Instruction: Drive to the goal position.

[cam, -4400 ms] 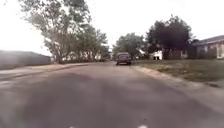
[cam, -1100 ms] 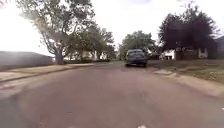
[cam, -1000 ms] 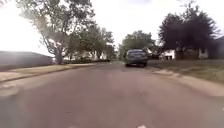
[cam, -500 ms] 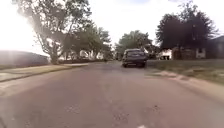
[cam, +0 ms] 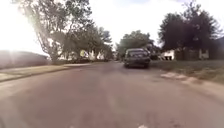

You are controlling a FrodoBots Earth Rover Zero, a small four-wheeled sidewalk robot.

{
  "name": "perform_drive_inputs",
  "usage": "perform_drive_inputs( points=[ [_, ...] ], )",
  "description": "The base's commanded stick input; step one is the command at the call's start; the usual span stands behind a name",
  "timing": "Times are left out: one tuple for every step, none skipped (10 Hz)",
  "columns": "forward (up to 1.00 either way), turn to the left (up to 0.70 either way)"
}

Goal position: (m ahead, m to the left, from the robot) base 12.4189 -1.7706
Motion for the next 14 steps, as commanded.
perform_drive_inputs(
  points=[
    [1.00, 0.00],
    [1.00, -0.02],
    [1.00, 0.00],
    [1.00, 0.00],
    [1.00, 0.00],
    [1.00, -0.13],
    [1.00, -0.26],
    [1.00, -0.18],
    [1.00, 0.00],
    [1.00, 0.00],
    [1.00, 0.00],
    [1.00, 0.00],
    [1.00, 0.00],
    [1.00, -0.03]
  ],
)
